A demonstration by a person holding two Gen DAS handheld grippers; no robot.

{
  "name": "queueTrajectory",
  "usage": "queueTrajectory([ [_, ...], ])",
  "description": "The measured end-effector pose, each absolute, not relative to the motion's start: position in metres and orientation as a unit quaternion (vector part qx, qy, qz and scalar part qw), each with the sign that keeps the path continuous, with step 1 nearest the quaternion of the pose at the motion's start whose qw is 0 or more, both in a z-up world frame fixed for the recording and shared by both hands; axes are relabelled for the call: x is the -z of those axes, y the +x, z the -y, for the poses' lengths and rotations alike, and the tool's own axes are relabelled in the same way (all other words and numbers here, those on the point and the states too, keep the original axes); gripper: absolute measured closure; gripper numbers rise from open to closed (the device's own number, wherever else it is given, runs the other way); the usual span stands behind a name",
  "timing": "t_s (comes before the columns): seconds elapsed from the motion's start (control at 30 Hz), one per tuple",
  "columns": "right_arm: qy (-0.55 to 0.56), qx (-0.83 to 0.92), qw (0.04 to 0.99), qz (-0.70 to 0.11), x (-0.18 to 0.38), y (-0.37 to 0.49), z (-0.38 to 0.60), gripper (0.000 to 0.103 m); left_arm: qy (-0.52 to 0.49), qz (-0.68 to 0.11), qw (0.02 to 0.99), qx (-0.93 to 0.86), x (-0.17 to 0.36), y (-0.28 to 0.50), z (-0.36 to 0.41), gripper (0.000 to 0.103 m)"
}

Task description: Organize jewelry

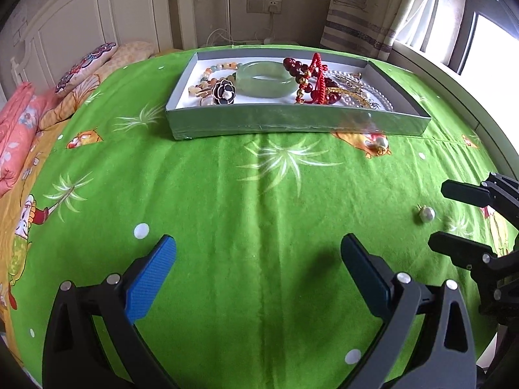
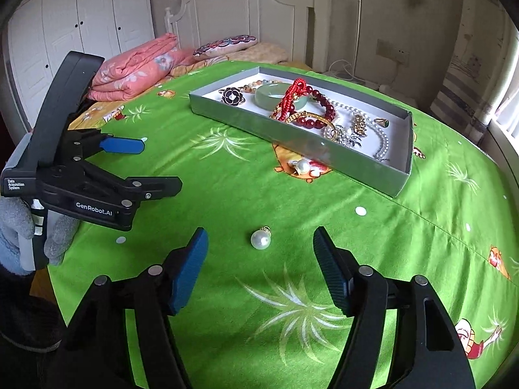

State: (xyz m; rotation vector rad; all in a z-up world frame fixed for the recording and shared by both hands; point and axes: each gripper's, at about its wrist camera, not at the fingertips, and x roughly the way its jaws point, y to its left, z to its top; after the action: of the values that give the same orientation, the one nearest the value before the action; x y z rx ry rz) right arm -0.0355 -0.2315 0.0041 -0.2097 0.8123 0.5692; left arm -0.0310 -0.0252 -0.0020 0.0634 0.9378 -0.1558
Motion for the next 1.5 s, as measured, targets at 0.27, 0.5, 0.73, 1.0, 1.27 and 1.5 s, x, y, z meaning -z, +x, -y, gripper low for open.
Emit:
queueTrajectory([
  [0.27, -0.117, -0.263, 0.87, -0.4, 0.001, -0.032, 0.226, 0.061, 0.028, -0.451, 0.889, 0.076, 0.001, -0.031, 0.025, 0.003],
  [0.5, -0.124, -0.271, 0.863, -0.408, 0.005, -0.029, 0.221, 0.068, 0.03, -0.451, 0.889, 0.075, 0.001, -0.031, 0.025, 0.003],
  [0.73, -0.119, -0.268, 0.864, -0.409, 0.005, -0.027, 0.221, 0.072, 0.032, -0.452, 0.888, 0.073, 0.001, -0.031, 0.025, 0.003],
  [1.0, -0.117, -0.263, 0.866, -0.409, 0.005, -0.026, 0.222, 0.077, 0.04, -0.454, 0.887, 0.07, 0.002, -0.031, 0.027, 0.003],
  [1.27, -0.135, -0.256, 0.868, -0.403, 0.005, -0.028, 0.218, 0.089, 0.045, -0.455, 0.887, 0.066, 0.002, -0.031, 0.03, 0.002],
  [1.5, -0.094, -0.242, 0.886, -0.384, -0.005, -0.028, 0.236, 0.089, 0.049, -0.456, 0.887, 0.061, 0.002, -0.031, 0.032, 0.002],
])
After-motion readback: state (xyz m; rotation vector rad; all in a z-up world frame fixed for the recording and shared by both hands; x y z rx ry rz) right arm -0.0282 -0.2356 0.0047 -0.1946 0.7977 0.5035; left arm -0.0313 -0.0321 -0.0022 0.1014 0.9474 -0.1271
